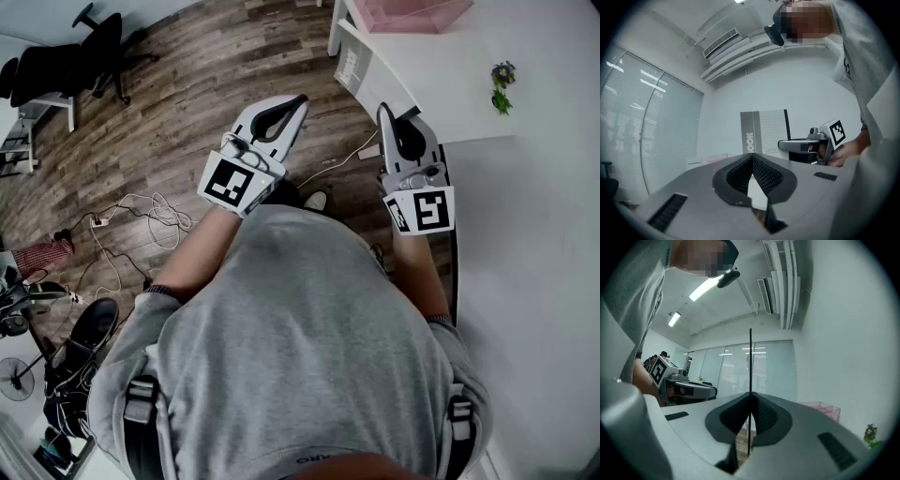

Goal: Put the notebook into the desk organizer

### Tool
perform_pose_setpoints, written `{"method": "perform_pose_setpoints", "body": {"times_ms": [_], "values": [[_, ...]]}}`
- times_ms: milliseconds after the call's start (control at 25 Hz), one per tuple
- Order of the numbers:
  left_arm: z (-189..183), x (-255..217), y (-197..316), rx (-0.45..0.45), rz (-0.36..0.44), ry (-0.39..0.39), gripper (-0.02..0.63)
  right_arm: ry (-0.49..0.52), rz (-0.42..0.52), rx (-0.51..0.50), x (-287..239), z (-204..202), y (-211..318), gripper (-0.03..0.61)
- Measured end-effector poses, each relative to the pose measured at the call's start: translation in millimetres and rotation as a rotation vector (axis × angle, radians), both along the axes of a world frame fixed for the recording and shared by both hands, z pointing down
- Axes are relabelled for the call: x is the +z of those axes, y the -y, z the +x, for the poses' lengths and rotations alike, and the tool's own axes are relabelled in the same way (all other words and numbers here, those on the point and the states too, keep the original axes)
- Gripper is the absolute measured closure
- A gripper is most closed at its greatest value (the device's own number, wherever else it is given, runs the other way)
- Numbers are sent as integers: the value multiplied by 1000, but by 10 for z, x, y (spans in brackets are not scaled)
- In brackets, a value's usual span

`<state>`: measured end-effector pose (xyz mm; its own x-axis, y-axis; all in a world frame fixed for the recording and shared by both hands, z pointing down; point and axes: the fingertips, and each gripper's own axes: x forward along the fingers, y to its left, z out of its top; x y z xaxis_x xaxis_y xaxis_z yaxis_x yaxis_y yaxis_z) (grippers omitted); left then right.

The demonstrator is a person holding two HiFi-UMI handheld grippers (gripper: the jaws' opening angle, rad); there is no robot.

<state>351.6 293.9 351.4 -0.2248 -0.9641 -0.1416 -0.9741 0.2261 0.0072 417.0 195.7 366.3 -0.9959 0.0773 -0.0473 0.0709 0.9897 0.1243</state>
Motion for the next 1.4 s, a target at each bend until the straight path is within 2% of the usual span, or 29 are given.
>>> {"method": "perform_pose_setpoints", "body": {"times_ms": [200, 440, 1000, 1400], "values": [[-43, -2, 11, -12, 3, 2, 595, -10, 4, 0, 22, 3, -8, 563], [-87, 19, 28, -21, 4, -1, 595, -13, -44, -26, 59, -11, -7, 563], [-123, -12, 45, -11, -21, 9, 595, -24, -50, -28, 78, -39, 12, 563], [-436, 0, 80, -22, -62, 18, 595, -50, -66, -39, 114, -368, 69, 563]]}}
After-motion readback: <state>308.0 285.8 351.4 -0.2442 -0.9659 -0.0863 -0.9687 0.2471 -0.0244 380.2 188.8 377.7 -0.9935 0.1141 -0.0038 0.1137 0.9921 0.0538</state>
